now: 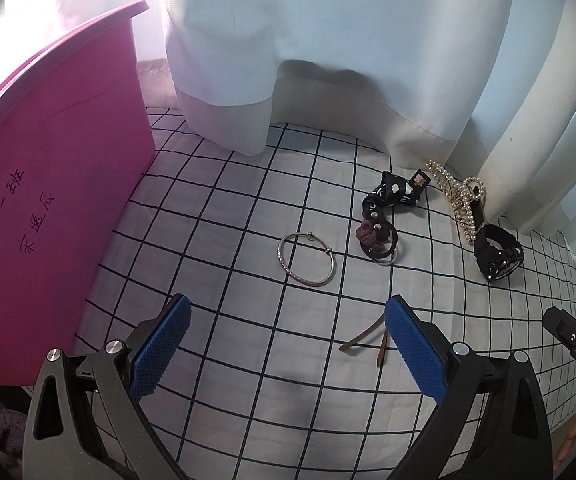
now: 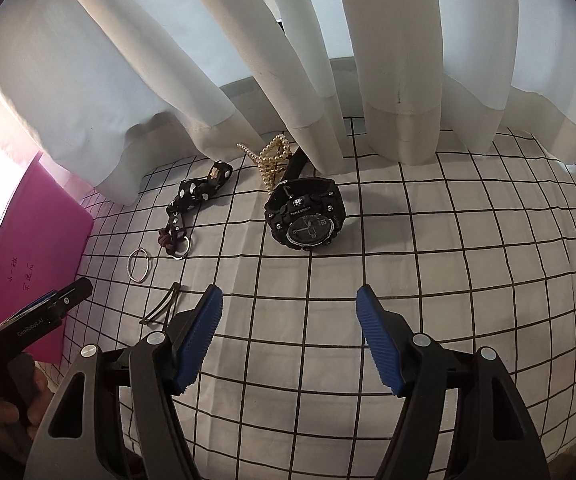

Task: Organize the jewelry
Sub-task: 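Withdraw both tools from the tub back over the table, then grasp the brown hair scrunchie with the left tool while the right tool grasps the black watch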

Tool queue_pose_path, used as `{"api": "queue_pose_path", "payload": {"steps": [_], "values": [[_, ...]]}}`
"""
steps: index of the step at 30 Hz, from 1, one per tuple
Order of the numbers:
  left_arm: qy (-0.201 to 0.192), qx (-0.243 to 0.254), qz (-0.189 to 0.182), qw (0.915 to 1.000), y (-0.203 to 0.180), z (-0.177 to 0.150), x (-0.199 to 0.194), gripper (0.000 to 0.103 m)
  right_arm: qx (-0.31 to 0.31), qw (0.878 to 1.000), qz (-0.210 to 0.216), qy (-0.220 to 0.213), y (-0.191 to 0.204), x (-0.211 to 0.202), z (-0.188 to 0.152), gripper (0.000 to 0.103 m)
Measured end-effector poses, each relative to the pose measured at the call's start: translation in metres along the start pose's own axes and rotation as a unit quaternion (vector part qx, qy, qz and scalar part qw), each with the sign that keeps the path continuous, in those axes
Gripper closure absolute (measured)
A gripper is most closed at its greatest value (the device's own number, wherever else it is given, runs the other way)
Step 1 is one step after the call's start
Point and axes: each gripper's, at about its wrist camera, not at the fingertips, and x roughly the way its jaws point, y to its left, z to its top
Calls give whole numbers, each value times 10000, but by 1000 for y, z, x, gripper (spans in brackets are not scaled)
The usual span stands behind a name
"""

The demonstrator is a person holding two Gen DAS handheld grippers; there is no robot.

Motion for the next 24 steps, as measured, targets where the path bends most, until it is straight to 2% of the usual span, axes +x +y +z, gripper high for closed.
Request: {"api": "queue_pose_path", "payload": {"steps": [9, 13, 17, 24], "values": [[-334, 34, -48, 9994, -37, 11, 33, 7, -258, 9996, -56, -139, -7, 39, 16, 37], [-394, 61, 47, 9992, -47, 14, 48, 7, -376, 9991, -15, -210, -6, 54, 22, 37], [-473, 84, 45, 9988, -50, 13, 54, 7, -472, 9985, -157, -215, -4, 71, 26, 37], [-378, -4, 285, 9989, -54, 10, 69, 7, -588, 9977, -241, -236, -4, 91, 28, 37]]}}
